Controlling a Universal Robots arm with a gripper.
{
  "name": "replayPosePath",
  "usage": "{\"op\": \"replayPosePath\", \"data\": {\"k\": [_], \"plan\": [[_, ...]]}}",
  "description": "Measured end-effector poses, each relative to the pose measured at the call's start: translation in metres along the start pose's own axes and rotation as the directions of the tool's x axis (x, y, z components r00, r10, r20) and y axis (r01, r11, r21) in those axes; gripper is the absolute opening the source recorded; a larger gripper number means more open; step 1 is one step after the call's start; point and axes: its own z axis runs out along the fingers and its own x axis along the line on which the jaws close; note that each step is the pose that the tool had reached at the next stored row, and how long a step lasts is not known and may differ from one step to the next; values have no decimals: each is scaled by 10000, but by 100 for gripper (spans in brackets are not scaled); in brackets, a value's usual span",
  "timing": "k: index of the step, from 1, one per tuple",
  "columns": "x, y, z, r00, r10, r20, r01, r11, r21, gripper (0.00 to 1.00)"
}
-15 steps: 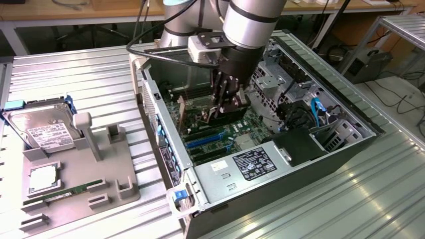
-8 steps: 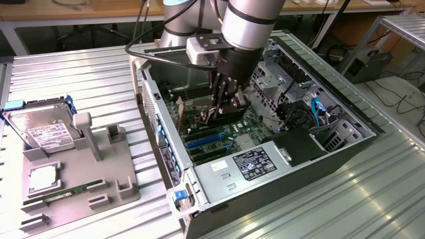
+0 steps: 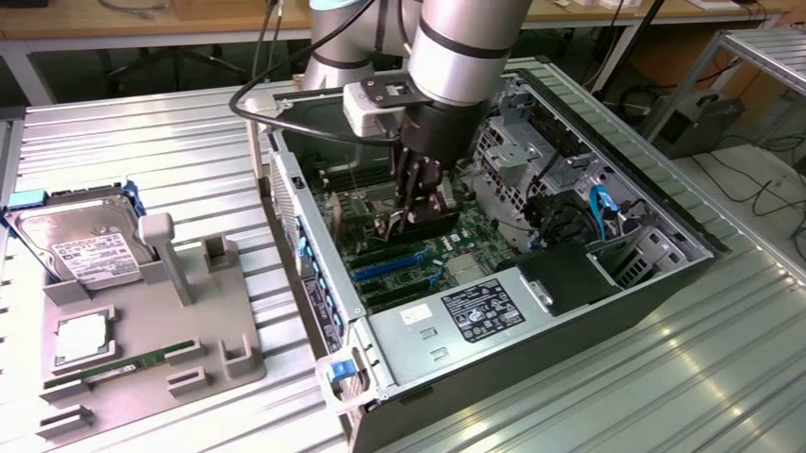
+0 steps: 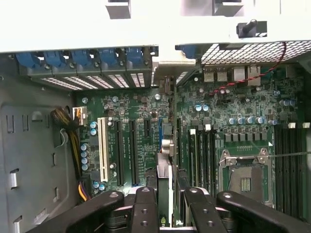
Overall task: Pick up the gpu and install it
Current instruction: 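Insert the gpu into the slot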
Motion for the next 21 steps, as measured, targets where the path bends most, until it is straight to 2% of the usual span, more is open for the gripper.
{"op": "replayPosePath", "data": {"k": [2, 11, 12, 16, 21], "plan": [[0, -1, 19, 10000, -80, -10, 80, 10000, 33, 26], [2, 26, 87, 9990, -437, -51, 437, 9990, 56, 26], [3, 30, 100, 9990, -443, -51, 443, 9990, 73, 26], [4, 39, 177, 9990, -443, -51, 444, 9989, 142, 26], [7, 60, 286, 9990, -444, -51, 445, 9989, 149, 26]]}}
